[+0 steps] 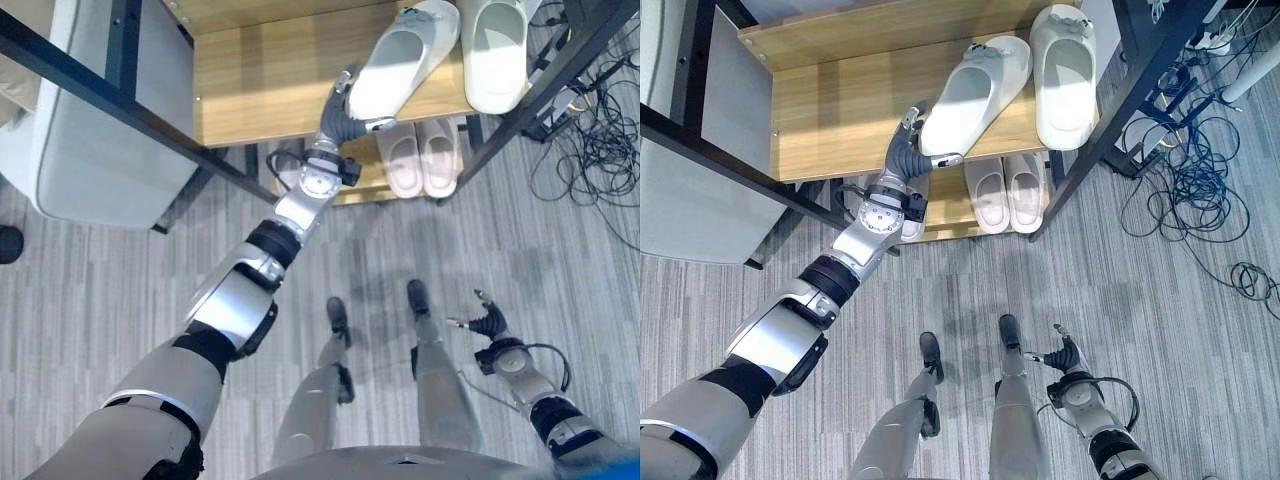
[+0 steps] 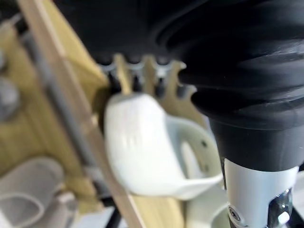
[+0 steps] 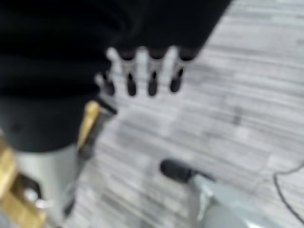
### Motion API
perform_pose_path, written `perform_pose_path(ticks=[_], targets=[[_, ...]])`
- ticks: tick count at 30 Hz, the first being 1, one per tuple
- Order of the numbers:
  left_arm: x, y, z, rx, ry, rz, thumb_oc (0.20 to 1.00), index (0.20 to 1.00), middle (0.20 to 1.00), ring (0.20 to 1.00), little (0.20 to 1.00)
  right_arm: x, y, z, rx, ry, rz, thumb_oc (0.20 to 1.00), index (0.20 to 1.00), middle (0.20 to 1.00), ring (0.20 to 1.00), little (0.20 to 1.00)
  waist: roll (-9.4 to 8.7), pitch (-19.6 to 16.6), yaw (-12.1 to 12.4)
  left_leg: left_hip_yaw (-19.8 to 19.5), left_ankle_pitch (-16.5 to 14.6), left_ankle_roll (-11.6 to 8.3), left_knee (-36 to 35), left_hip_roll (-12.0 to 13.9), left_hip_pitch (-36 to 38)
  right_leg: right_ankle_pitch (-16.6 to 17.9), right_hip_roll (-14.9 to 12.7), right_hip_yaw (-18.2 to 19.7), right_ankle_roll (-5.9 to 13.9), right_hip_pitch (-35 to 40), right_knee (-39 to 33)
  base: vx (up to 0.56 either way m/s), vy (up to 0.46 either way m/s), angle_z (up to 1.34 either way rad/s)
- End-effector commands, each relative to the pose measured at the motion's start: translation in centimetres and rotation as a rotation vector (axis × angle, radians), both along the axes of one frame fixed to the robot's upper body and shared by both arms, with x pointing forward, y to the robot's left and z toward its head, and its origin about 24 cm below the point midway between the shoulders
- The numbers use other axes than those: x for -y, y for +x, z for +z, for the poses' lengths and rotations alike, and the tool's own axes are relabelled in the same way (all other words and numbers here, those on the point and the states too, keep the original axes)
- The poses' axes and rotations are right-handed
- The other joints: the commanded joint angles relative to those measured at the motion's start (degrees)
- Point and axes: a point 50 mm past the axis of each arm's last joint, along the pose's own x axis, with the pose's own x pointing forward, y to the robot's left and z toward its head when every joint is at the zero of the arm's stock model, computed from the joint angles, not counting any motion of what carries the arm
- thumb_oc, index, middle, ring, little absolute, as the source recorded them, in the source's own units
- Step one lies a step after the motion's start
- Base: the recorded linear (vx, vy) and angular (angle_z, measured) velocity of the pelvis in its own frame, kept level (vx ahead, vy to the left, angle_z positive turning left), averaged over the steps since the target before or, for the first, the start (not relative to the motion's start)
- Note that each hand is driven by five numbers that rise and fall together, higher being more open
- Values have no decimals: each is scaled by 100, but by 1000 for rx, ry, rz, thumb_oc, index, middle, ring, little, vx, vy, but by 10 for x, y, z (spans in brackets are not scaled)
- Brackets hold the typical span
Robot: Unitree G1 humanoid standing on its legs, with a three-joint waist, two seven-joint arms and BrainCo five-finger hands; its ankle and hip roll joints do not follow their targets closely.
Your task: Arrange the slippers neatly on the shoe rack.
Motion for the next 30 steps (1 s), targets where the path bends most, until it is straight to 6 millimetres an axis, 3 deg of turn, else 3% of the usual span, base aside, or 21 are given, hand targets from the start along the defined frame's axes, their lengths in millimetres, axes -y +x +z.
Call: perform_pose_path(ticks=[1, 13, 24, 30], targets=[[21, -6, 8, 11, -141, -73, 1000, 1000, 1000, 1000, 1000, -7, 7, 3, 27, 29, -4, 1000, 1000, 1000, 1000, 1000, -134, 101, -37, -530, -619, -345, 264, -43, 39, -278, -312, -419, 305, 408, -270, 0, 0, 0], [38, -15, -8, -48, -218, -119, 1000, 1000, 1000, 1000, 1000, -6, 6, 3, 27, 37, -11, 1000, 1000, 1000, 1000, 1000, -192, 42, -51, -557, -640, -334, 271, -36, 84, -301, -307, -419, 285, 442, -254, 0, 0, 0], [66, -20, 4, -53, -263, -184, 1000, 1000, 1000, 1000, 1000, -3, 6, 2, 10, 22, 0, 1000, 1000, 1000, 1000, 1000, -258, 20, -127, -543, -625, -332, 230, -45, 83, -283, -298, -404, 283, 413, -249, 0, 0, 0], [68, -18, 10, -58, -288, -181, 1000, 1000, 1000, 1000, 1000, -1, 7, 3, 5, 14, 0, 1000, 1000, 1000, 1000, 1000, -292, -8, -173, -533, -629, -329, 228, -37, 76, -286, -289, -386, 281, 382, -244, 8, -3, -2]])
